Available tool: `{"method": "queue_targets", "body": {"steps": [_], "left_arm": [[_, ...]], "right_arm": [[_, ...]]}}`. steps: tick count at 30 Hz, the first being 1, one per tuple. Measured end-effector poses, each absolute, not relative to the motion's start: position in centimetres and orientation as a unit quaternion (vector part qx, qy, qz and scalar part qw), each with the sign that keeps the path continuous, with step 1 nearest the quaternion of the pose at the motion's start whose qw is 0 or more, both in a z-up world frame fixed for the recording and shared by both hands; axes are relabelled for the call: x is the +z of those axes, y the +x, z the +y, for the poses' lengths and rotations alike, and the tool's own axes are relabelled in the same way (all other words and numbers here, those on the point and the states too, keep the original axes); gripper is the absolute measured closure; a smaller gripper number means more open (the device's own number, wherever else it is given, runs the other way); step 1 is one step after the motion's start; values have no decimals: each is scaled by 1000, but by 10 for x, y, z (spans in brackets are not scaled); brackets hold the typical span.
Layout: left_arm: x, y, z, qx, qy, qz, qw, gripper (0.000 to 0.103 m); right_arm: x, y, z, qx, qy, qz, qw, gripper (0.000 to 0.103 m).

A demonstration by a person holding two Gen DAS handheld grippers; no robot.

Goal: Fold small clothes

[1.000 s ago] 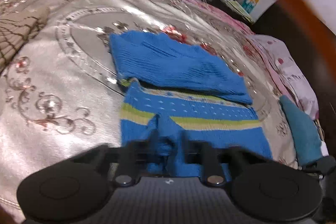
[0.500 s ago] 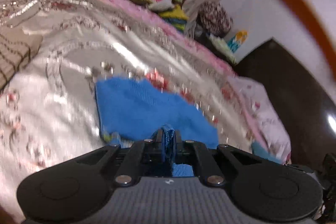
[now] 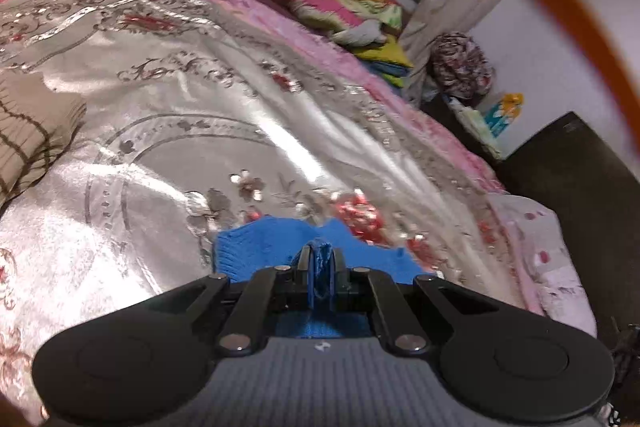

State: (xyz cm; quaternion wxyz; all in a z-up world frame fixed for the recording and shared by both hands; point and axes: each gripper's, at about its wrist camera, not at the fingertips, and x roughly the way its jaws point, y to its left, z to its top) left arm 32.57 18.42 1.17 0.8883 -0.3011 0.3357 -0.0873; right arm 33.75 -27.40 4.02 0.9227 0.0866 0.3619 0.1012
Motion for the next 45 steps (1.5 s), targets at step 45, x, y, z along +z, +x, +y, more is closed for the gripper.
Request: {"method": "queue_targets", "body": {"steps": [45], "left_arm": [[-6, 319, 155, -49, -174, 384, 905, 91]], "right_arm": [[12, 348, -245, 115, 89, 383, 912, 97]]}}
